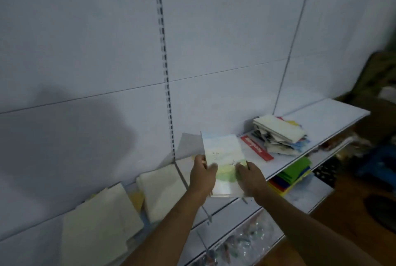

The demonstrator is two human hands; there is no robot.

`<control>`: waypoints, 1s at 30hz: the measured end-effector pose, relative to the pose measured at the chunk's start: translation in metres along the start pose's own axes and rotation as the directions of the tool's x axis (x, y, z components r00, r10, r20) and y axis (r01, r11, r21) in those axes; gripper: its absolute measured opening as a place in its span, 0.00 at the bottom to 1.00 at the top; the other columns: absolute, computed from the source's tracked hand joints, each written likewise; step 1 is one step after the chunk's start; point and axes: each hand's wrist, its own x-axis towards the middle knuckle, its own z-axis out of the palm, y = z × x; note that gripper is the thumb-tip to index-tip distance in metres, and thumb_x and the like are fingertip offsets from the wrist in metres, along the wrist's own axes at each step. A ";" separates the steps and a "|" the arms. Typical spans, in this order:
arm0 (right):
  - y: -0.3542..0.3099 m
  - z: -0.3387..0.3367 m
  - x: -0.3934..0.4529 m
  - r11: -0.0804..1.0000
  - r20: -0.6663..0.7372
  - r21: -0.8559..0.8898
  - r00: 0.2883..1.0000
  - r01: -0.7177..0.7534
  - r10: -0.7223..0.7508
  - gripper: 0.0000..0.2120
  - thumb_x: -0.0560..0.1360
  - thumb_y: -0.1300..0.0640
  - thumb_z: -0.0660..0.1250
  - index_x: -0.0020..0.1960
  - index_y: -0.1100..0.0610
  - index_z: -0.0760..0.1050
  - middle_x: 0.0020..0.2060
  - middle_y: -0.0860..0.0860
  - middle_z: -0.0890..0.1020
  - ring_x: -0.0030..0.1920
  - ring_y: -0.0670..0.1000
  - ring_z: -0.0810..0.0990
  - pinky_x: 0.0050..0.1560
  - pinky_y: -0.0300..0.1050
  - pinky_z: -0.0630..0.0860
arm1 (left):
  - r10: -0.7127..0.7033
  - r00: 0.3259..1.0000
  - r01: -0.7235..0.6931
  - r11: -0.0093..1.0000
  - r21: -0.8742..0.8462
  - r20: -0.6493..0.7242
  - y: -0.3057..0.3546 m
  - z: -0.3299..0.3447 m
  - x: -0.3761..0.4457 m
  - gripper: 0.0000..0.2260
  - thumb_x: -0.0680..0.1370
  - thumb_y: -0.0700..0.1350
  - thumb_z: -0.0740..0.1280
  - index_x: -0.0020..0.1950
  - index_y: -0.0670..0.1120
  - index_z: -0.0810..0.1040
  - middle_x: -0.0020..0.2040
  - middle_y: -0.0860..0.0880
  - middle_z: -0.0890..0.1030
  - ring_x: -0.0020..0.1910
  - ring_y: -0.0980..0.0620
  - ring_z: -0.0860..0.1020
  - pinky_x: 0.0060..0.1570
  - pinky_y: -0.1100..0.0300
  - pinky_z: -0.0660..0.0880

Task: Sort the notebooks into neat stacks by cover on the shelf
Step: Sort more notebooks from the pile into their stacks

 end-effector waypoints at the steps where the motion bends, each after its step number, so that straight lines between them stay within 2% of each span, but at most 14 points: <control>1: 0.007 -0.024 0.004 0.998 -0.062 -0.051 0.997 0.048 -0.052 0.11 0.78 0.52 0.62 0.56 0.57 0.72 0.54 0.58 0.79 0.45 0.49 0.78 0.43 0.42 0.76 | 0.006 0.999 -0.006 1.000 0.002 0.040 0.004 0.023 0.000 0.09 0.78 0.42 0.65 0.57 0.47 0.69 0.53 0.49 0.78 0.49 0.50 0.77 0.40 0.63 0.71; 3: 0.023 -0.072 0.014 0.997 -0.134 -0.074 0.991 0.011 -0.021 0.10 0.79 0.53 0.60 0.55 0.57 0.73 0.47 0.53 0.80 0.40 0.45 0.77 0.40 0.39 0.74 | 0.000 0.995 -0.001 1.000 0.015 0.095 0.011 0.071 0.001 0.09 0.78 0.40 0.65 0.56 0.46 0.69 0.55 0.47 0.78 0.49 0.50 0.77 0.41 0.63 0.72; 6: 0.045 -0.139 0.025 0.994 -0.125 -0.095 0.990 0.049 -0.060 0.10 0.79 0.54 0.61 0.57 0.58 0.73 0.44 0.49 0.79 0.42 0.47 0.77 0.46 0.44 0.76 | -0.013 0.986 0.003 0.998 0.060 0.169 0.019 0.139 0.000 0.11 0.78 0.40 0.65 0.59 0.44 0.68 0.58 0.46 0.78 0.52 0.50 0.77 0.45 0.61 0.74; 9: 0.072 -0.195 0.043 0.973 -0.138 -0.228 0.987 0.049 -0.082 0.11 0.80 0.55 0.60 0.59 0.59 0.72 0.44 0.49 0.78 0.41 0.46 0.76 0.47 0.45 0.75 | -0.030 0.972 0.011 0.997 0.082 0.233 0.030 0.200 -0.003 0.13 0.79 0.40 0.64 0.62 0.43 0.67 0.59 0.46 0.77 0.54 0.50 0.77 0.46 0.62 0.74; 11: 0.086 -0.225 0.055 0.932 -0.155 -0.361 0.984 0.024 -0.085 0.13 0.80 0.55 0.60 0.60 0.61 0.73 0.42 0.49 0.77 0.39 0.46 0.76 0.43 0.43 0.74 | -0.045 0.969 0.019 0.994 0.107 0.244 0.034 0.232 -0.004 0.14 0.79 0.40 0.64 0.63 0.43 0.67 0.57 0.49 0.76 0.53 0.52 0.76 0.47 0.63 0.73; 13: 0.096 -0.246 0.066 0.950 -0.173 -0.313 0.983 0.000 -0.057 0.14 0.80 0.56 0.60 0.60 0.62 0.73 0.41 0.48 0.77 0.39 0.45 0.75 0.40 0.41 0.73 | -0.057 0.968 0.028 0.992 0.121 0.244 0.033 0.258 -0.003 0.13 0.79 0.40 0.64 0.62 0.44 0.67 0.59 0.48 0.77 0.53 0.51 0.76 0.50 0.61 0.74; 14: 0.100 -0.252 0.071 0.963 -0.166 -0.268 0.986 -0.019 -0.026 0.14 0.80 0.56 0.59 0.61 0.62 0.74 0.43 0.49 0.77 0.41 0.46 0.76 0.42 0.42 0.73 | -0.065 0.969 0.034 0.991 0.132 0.239 0.032 0.267 -0.002 0.13 0.78 0.41 0.64 0.61 0.44 0.67 0.59 0.46 0.77 0.53 0.50 0.77 0.50 0.60 0.75; 16: 0.101 -0.259 0.077 0.940 -0.164 -0.334 0.986 -0.071 0.016 0.14 0.81 0.56 0.56 0.61 0.61 0.74 0.53 0.54 0.76 0.53 0.51 0.76 0.54 0.44 0.71 | -0.088 0.975 0.055 0.986 0.159 0.206 0.030 0.279 -0.001 0.13 0.78 0.41 0.65 0.61 0.43 0.67 0.59 0.45 0.77 0.55 0.48 0.78 0.52 0.57 0.75; 18: 0.099 -0.261 0.088 0.944 -0.150 -0.325 0.989 -0.060 0.011 0.14 0.82 0.56 0.54 0.59 0.61 0.74 0.58 0.58 0.73 0.59 0.55 0.73 0.59 0.42 0.68 | -0.102 0.980 0.075 0.985 0.158 0.171 0.028 0.282 0.004 0.13 0.78 0.40 0.64 0.61 0.43 0.67 0.59 0.45 0.77 0.55 0.47 0.78 0.53 0.57 0.76; 20: 0.096 -0.253 0.101 0.929 -0.080 -0.370 0.997 -0.016 -0.015 0.14 0.81 0.56 0.56 0.60 0.62 0.74 0.53 0.55 0.76 0.54 0.53 0.75 0.52 0.43 0.71 | -0.114 0.984 0.090 0.982 0.168 0.140 0.028 0.276 0.012 0.13 0.78 0.41 0.64 0.61 0.43 0.67 0.57 0.46 0.77 0.52 0.49 0.77 0.50 0.59 0.75; 22: 0.090 -0.238 0.113 0.987 -0.069 -0.155 0.997 -0.033 0.023 0.13 0.79 0.57 0.60 0.59 0.62 0.74 0.45 0.52 0.78 0.43 0.50 0.76 0.44 0.44 0.74 | -0.117 0.989 0.099 0.979 0.178 0.092 0.025 0.266 0.025 0.12 0.78 0.41 0.64 0.60 0.43 0.68 0.57 0.46 0.77 0.51 0.49 0.76 0.47 0.60 0.73; 23: 0.082 -0.231 0.117 0.993 -0.057 -0.112 0.998 -0.026 0.019 0.12 0.78 0.58 0.60 0.58 0.61 0.74 0.44 0.53 0.79 0.42 0.50 0.77 0.43 0.45 0.75 | -0.113 0.992 0.101 0.978 0.184 0.060 0.024 0.259 0.031 0.12 0.78 0.41 0.64 0.60 0.43 0.69 0.56 0.45 0.78 0.50 0.49 0.76 0.46 0.61 0.72; 26: 0.063 -0.204 0.135 0.992 -0.020 -0.120 0.999 0.031 -0.034 0.10 0.75 0.58 0.61 0.55 0.59 0.74 0.48 0.56 0.80 0.46 0.55 0.78 0.45 0.47 0.75 | -0.098 0.994 0.105 0.967 0.233 -0.045 0.017 0.235 0.052 0.11 0.79 0.42 0.62 0.60 0.41 0.71 0.53 0.45 0.78 0.49 0.47 0.77 0.46 0.60 0.72; 30: 0.044 -0.163 0.155 0.975 0.065 -0.196 0.994 0.101 -0.090 0.13 0.70 0.53 0.61 0.51 0.55 0.75 0.48 0.55 0.81 0.46 0.54 0.79 0.42 0.43 0.75 | -0.064 0.982 0.125 0.929 0.349 -0.180 -0.002 0.201 0.078 0.15 0.78 0.48 0.63 0.62 0.41 0.75 0.56 0.41 0.78 0.53 0.43 0.78 0.55 0.51 0.76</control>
